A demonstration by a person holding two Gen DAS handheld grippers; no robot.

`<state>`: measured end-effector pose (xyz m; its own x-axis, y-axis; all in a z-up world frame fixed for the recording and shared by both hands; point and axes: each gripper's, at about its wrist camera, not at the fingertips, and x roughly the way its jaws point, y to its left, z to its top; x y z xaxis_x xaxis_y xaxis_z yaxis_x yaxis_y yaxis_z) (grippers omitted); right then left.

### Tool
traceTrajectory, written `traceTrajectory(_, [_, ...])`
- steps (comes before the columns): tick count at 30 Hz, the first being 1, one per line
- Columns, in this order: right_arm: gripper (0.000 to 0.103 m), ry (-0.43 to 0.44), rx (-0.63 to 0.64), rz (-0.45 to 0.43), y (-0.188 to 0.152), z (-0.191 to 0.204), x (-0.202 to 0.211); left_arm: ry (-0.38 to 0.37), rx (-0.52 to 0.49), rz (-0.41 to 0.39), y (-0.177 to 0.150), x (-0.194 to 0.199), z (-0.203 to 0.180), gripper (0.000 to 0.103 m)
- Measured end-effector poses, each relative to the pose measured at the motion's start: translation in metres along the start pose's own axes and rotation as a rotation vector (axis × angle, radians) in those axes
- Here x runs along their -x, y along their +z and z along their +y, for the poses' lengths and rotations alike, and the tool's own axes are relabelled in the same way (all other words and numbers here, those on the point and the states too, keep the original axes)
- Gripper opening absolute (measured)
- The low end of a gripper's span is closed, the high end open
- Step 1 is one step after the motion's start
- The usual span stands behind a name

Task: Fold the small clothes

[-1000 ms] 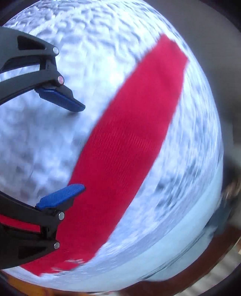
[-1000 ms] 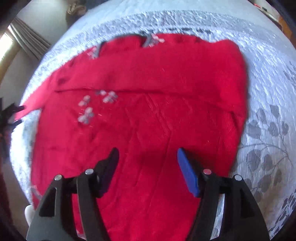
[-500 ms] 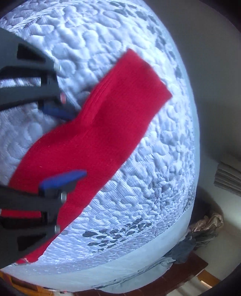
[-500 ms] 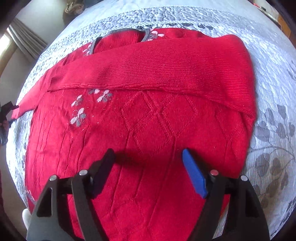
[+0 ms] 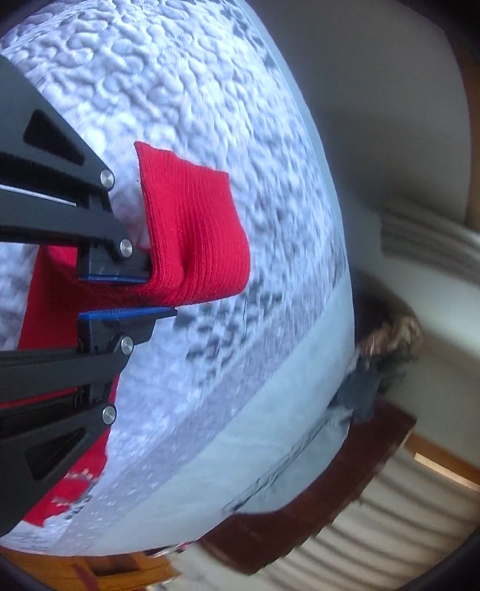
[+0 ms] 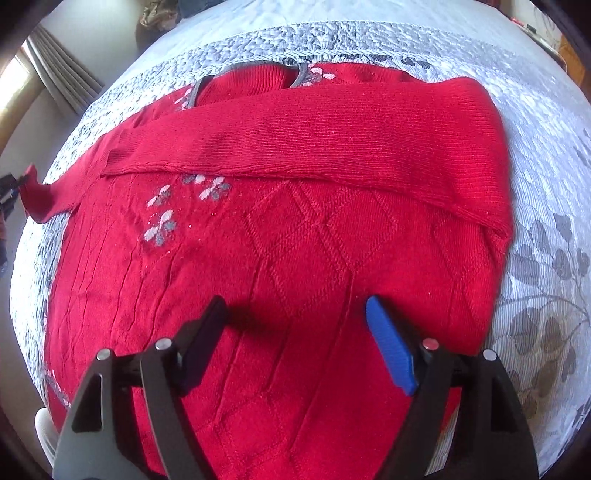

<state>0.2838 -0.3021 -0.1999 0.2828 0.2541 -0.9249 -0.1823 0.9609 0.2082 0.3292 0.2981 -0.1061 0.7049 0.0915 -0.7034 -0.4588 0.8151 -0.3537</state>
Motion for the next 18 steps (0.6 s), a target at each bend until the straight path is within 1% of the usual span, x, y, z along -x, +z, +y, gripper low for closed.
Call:
traceTrajectory(3, [0.077, 0.006, -0.006, -0.008, -0.003, -0.002, 0.003, -0.049, -0.064, 0.011, -0.011, 0.007, -0.041, 0.01])
traceTrajectory(5, [0.075, 0.017, -0.014, -0.012, -0.003, -0.005, 0.006, -0.1, -0.112, 0.033, -0.023, 0.01, -0.074, 0.01])
traceTrajectory(6, [0.074, 0.022, -0.02, -0.012, -0.003, -0.006, 0.007, -0.118, -0.128, 0.038, -0.029, 0.012, -0.085, 0.01])
traceTrajectory(13, [0.07, 0.094, -0.077, -0.018, -0.004, -0.021, 0.015, -0.288, -0.291, 0.11, -0.09, 0.018, -0.192, 0.01])
traceTrajectory(14, [0.07, 0.098, -0.079, -0.02, -0.005, -0.022, 0.016, -0.305, -0.31, 0.111, -0.099, 0.019, -0.206, 0.01])
traceTrajectory(16, [0.07, 0.109, -0.083, -0.029, -0.007, -0.024, 0.017, -0.344, -0.348, 0.138, -0.119, 0.017, -0.238, 0.01])
traceTrajectory(18, [0.07, 0.115, -0.085, -0.036, -0.008, -0.025, 0.017, -0.371, -0.376, 0.154, -0.135, 0.015, -0.26, 0.01])
